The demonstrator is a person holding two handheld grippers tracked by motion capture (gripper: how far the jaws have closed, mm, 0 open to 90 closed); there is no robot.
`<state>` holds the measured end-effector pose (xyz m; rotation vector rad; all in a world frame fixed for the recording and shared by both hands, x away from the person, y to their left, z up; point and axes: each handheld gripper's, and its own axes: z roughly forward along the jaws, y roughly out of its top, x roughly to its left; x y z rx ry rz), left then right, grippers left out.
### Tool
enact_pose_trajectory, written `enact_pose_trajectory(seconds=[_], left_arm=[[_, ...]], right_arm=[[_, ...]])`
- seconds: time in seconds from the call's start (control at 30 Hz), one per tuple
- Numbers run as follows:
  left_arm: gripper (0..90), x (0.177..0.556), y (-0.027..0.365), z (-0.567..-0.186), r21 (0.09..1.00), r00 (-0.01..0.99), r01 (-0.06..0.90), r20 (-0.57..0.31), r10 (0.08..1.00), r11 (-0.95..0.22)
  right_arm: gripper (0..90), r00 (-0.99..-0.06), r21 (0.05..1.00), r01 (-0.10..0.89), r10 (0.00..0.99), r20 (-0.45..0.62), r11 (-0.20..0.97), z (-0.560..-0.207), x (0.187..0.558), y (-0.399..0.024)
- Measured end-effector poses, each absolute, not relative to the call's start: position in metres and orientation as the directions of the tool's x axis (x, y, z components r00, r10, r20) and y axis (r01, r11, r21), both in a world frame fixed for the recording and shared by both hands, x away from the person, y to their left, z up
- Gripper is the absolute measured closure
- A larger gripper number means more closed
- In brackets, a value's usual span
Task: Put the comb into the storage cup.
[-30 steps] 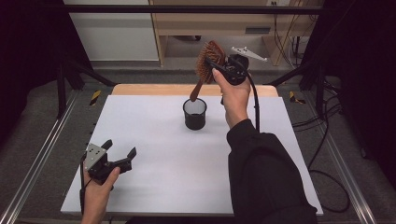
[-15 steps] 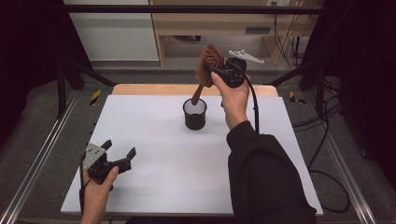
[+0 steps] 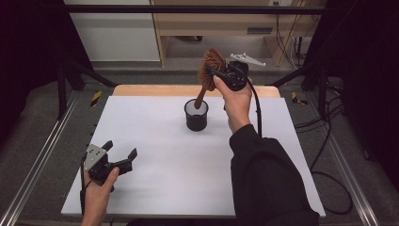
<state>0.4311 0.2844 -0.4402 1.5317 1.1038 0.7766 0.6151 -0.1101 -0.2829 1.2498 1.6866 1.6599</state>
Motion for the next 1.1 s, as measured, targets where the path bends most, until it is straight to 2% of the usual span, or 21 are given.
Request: enact_pose_trajectory(seconds=[1.1], left_arm=[[2.5,0.432,0.285,-0.44,0.968,0.373,0.248,-0.065,0.926,-0.032]], right_arm=[[52.6,-0.474,0.938,0.329,0.839,0.267,-0.112,-0.31,0.624,-0.103]])
